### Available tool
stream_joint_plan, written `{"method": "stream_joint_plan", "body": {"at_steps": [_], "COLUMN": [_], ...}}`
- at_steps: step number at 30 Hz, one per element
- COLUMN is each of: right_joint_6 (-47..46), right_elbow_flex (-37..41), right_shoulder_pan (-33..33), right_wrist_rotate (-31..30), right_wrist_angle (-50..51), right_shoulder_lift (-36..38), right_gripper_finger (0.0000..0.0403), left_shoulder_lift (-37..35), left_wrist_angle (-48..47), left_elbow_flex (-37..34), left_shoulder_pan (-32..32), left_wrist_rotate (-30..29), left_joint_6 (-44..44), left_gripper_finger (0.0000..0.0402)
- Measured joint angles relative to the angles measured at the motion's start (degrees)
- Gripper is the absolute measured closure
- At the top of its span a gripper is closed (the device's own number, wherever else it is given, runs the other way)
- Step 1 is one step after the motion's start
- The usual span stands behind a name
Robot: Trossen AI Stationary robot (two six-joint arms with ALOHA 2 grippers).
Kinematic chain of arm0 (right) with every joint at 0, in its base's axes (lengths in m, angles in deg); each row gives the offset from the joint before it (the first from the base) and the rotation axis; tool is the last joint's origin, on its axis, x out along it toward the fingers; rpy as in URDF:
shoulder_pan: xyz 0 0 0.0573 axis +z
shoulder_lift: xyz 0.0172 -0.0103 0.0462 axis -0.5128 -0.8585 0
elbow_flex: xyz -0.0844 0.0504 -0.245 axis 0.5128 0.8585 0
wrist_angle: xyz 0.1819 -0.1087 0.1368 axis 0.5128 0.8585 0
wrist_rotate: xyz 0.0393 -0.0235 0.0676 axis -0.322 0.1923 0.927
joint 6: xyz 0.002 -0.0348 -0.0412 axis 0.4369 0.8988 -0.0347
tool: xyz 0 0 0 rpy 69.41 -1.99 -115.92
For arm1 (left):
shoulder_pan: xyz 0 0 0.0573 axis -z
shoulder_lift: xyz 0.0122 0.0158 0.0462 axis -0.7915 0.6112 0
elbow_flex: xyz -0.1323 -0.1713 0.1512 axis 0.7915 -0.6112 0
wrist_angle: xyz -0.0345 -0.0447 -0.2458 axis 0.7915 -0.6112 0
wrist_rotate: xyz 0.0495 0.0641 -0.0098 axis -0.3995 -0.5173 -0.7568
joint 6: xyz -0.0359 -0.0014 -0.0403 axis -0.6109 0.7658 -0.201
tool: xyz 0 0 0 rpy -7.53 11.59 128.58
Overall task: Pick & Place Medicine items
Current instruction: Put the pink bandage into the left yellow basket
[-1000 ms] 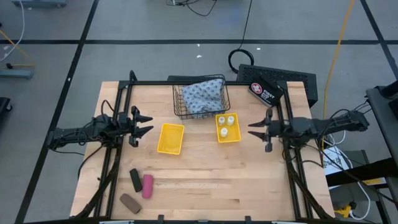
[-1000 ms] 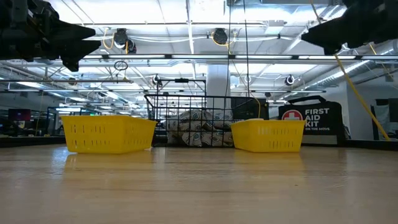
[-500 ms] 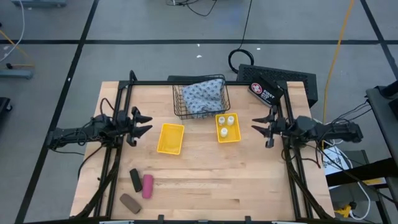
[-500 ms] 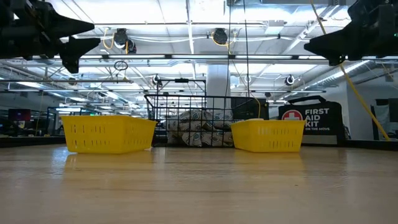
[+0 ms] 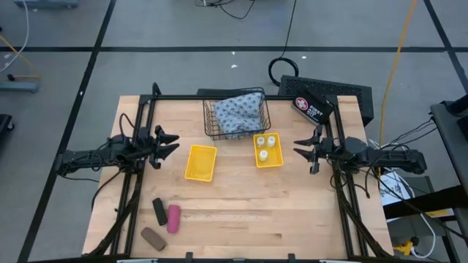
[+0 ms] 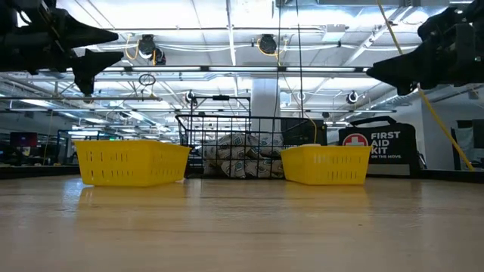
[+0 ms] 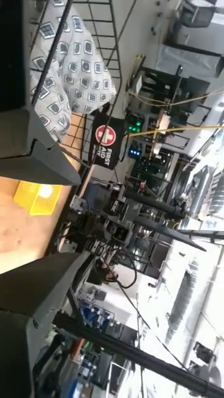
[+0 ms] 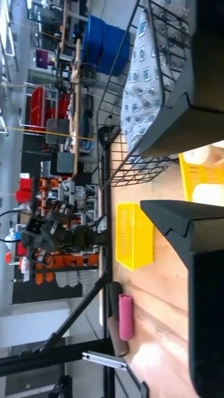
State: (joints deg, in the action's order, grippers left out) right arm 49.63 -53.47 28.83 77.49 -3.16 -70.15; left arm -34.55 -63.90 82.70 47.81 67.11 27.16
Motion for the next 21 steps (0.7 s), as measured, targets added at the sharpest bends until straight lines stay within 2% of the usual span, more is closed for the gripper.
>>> {"method": "stream_joint_plan", "body": {"at_steps": [6, 12, 16, 21], "right_joint_6": [0.0, -4.26, -4.48, -4.49], "right_elbow_flex": [2.5, 3.42, 3.48, 3.52], "right_shoulder_pan": [0.0, 0.0, 0.02, 0.02], "right_wrist_rotate": [-0.09, -0.13, -0.14, -0.15], "right_wrist_angle": [-0.67, -0.24, 0.24, 0.3], "right_shoulder_lift": [-0.26, -0.61, -0.61, -0.63], "right_gripper_finger": [0.0289, 0.0289, 0.0289, 0.0289], "left_shoulder_lift": [0.0, 4.69, 15.17, 35.09], "left_wrist_angle": [-0.76, -12.47, -22.37, -34.07], "left_elbow_flex": [0.26, 7.57, 16.21, 30.44], "left_shoulder_pan": [0.11, 3.07, 7.73, 17.37], "left_wrist_rotate": [-3.05, -2.31, -2.42, 0.8], "left_joint_6": [-4.3, -9.77, -14.46, -26.85], "left_gripper_finger": [0.0204, 0.0204, 0.0204, 0.0204]}}
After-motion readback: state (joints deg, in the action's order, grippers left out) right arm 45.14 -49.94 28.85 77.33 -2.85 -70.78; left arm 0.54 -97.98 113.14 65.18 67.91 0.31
